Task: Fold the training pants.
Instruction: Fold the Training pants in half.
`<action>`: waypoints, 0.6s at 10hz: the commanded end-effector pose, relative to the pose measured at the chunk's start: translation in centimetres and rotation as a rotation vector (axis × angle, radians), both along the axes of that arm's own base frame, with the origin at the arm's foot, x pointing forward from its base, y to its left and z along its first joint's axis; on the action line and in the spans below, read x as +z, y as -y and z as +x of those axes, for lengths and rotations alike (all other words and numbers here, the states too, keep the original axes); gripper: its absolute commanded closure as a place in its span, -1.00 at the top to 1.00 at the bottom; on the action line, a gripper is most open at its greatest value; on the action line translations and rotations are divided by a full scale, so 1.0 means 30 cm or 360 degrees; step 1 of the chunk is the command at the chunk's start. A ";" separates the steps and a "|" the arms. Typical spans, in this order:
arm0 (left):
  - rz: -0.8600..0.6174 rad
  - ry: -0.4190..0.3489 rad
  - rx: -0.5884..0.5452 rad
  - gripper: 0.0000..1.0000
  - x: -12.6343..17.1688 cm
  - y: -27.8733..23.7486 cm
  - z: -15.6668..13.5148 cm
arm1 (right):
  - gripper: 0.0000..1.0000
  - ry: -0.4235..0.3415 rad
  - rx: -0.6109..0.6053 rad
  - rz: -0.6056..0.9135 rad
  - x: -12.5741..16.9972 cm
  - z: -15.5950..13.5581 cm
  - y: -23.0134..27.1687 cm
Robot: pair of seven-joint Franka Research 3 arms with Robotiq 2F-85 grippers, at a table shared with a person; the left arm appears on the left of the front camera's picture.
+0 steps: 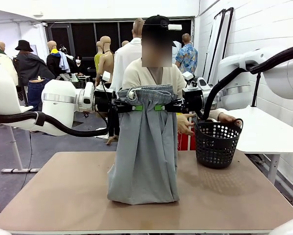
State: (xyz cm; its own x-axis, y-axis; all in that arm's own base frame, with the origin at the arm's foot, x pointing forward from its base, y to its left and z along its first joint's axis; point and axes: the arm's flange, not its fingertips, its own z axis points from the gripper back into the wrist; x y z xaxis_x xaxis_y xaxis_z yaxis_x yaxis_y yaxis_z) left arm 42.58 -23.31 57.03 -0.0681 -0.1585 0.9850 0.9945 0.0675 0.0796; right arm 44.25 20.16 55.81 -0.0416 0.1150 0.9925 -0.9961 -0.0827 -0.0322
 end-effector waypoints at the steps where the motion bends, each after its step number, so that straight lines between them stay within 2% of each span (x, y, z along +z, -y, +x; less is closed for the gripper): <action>1: 0.0000 -0.0030 0.0005 -1.00 0.008 -0.018 0.059 | -1.00 -0.0006 -0.0001 0.0009 0.011 0.033 -0.003; 6: 0.0036 -0.0060 0.0015 -1.00 0.087 -0.049 0.278 | -1.00 0.0016 0.0013 -0.0037 0.116 0.252 -0.028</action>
